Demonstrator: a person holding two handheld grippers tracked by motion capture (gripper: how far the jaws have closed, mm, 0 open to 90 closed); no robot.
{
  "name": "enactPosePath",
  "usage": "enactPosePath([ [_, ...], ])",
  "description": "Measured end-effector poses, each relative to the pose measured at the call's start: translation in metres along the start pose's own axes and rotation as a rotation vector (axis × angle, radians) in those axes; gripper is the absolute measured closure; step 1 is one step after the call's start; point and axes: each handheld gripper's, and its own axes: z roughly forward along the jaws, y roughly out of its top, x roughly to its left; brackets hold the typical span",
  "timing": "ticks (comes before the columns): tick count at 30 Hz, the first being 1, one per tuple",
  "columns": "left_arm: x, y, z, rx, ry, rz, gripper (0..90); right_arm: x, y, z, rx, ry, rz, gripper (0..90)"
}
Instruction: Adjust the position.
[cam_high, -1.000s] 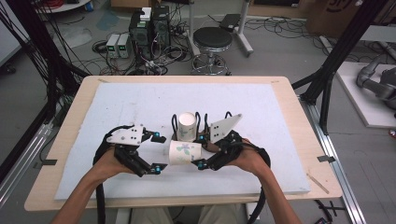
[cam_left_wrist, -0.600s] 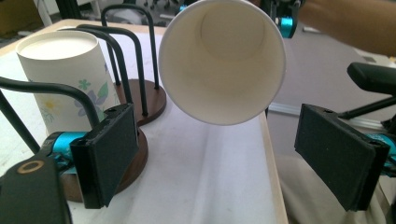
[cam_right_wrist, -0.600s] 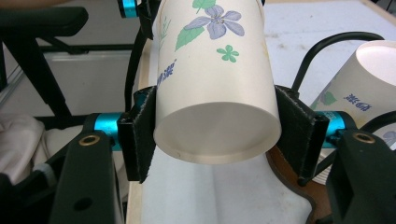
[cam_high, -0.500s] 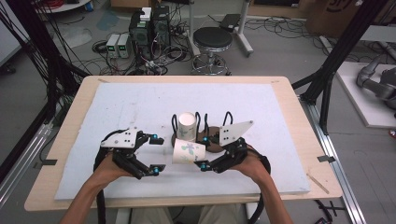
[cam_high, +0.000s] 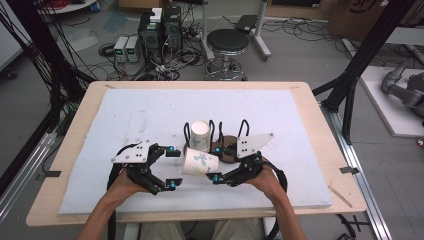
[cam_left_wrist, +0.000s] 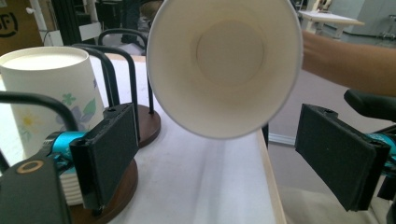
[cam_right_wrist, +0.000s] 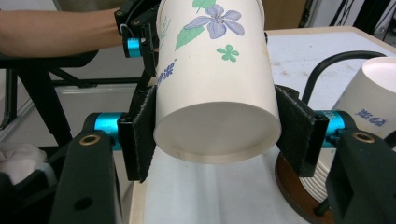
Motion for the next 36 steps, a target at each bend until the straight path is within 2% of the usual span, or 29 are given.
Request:
enactPosePath([
  [9, 0.001, 0.008, 0.015, -0.042, -0.042, -0.009, 9.3, -0.001, -0.003, 0.004, -0.015, 0.012, -0.006, 37.3],
  [15, 0.001, 0.012, 0.023, -0.039, -0.062, -0.014, 7.1, -0.002, -0.004, 0.007, -0.014, 0.018, -0.007, 37.3],
  [19, 0.001, 0.014, 0.027, -0.026, -0.049, -0.006, 7.1, -0.002, -0.005, 0.008, -0.015, 0.02, -0.003, 37.3],
  [25, 0.001, 0.016, 0.031, -0.02, -0.059, -0.006, 7.2, -0.003, -0.005, 0.011, -0.013, 0.029, -0.009, 37.3],
  [31, 0.003, 0.015, 0.034, -0.006, -0.058, 0.004, 12.7, -0.002, -0.005, 0.013, -0.009, 0.034, -0.012, 37.3],
  [36, 0.004, 0.015, 0.032, -0.011, -0.085, 0.008, 18.6, -0.002, -0.005, 0.015, -0.004, 0.039, -0.017, 37.3],
])
